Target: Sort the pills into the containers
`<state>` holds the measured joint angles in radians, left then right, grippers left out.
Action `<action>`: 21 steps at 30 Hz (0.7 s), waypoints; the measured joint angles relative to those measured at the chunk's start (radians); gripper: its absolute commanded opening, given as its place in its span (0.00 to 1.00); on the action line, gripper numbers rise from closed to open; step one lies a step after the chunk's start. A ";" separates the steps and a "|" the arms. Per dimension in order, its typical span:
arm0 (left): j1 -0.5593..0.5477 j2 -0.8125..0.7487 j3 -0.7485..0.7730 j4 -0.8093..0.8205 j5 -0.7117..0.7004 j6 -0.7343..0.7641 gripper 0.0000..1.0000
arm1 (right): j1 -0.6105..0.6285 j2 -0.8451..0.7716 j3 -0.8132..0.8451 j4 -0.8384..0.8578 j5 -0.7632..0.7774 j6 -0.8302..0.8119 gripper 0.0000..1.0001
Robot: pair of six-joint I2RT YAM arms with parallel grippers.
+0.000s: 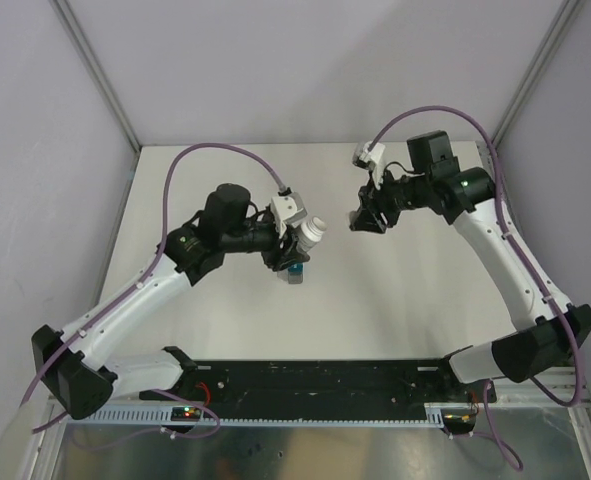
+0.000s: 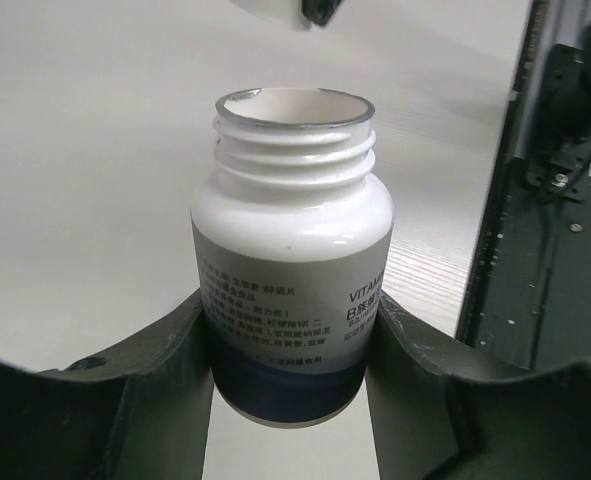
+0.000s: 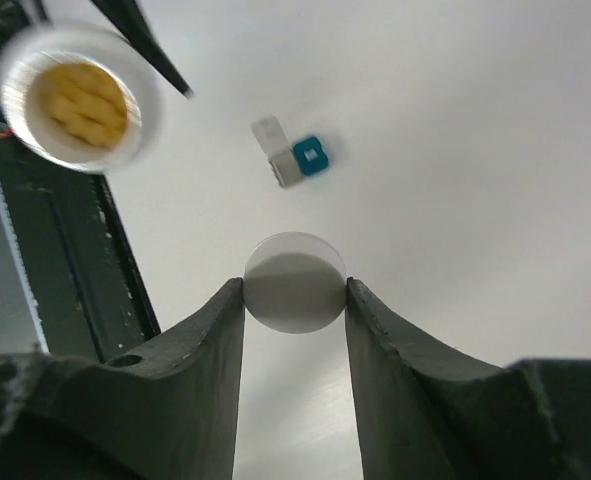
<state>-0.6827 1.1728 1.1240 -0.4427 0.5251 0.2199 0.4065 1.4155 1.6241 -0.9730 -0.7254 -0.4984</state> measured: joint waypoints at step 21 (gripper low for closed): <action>0.000 -0.092 -0.053 0.019 -0.130 0.000 0.00 | -0.161 0.452 -0.234 0.254 0.478 0.186 0.28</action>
<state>-0.6823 1.0805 1.0706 -0.4236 0.3946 0.2195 0.2451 1.8671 1.3899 -0.7193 -0.2474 -0.3126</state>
